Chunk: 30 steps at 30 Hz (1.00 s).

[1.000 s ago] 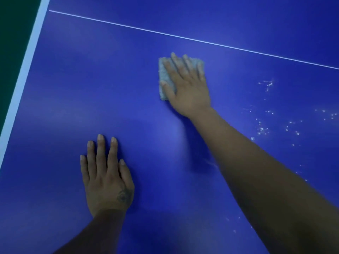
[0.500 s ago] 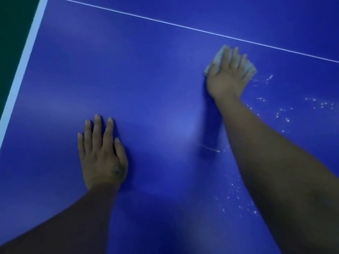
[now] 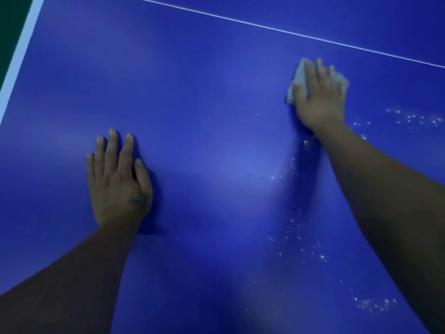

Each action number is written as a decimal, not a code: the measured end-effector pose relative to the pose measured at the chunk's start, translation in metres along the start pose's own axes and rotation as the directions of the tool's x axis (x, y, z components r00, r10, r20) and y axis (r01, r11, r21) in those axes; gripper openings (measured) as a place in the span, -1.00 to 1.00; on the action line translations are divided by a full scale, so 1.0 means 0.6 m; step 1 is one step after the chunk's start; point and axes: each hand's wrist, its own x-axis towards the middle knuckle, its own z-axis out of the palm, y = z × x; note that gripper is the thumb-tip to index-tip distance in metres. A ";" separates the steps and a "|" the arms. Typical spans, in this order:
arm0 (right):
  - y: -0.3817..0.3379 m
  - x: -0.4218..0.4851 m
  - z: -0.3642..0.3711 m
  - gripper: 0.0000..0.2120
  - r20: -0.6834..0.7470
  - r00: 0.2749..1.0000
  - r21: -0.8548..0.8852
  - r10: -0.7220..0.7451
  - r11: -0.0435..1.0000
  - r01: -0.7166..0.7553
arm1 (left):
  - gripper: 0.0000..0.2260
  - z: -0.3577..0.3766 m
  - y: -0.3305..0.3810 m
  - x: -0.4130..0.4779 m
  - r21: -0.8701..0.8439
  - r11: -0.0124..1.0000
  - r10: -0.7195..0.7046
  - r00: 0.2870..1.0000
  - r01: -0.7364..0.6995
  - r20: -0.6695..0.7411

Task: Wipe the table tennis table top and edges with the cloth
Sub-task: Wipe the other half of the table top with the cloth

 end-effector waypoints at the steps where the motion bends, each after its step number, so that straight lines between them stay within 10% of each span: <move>1: 0.002 -0.003 0.000 -0.38 0.013 0.998 0.027 0.067 0.997 -0.067 | -0.52 -0.001 0.000 0.000 0.009 1.000 0.001 1.000 -0.002 0.003; 4: -0.069 -0.029 0.006 -0.38 0.060 0.987 0.053 0.146 0.987 -0.149 | -0.52 -0.009 0.006 -0.002 0.031 0.999 -0.014 0.999 0.012 0.049; 10: -0.250 -0.148 0.044 -0.37 0.024 0.979 0.032 -0.202 0.979 0.201 | -0.46 -0.009 0.030 -0.053 0.071 0.993 -0.105 0.990 0.098 0.091; 15: -0.166 -0.187 0.040 -0.40 0.030 0.916 -0.007 -0.399 0.917 0.399 | -0.41 -0.015 0.061 -0.203 0.075 0.986 -0.155 0.984 0.148 0.086; 20: 0.042 -0.142 0.000 -0.41 0.030 0.993 -0.020 -0.117 0.993 0.118 | -0.40 -0.015 0.059 -0.220 0.068 0.983 -0.177 0.978 0.170 0.107; 25: -0.006 -0.135 0.012 -0.40 0.041 0.995 0.042 0.086 0.995 -0.087 | -0.39 -0.018 0.065 -0.220 0.025 0.980 -0.197 0.972 0.195 0.132; 30: -0.205 -0.192 0.050 -0.39 0.006 0.984 0.018 -0.178 0.984 0.178 | -0.40 -0.009 0.057 -0.223 0.032 0.983 -0.183 0.978 0.181 0.097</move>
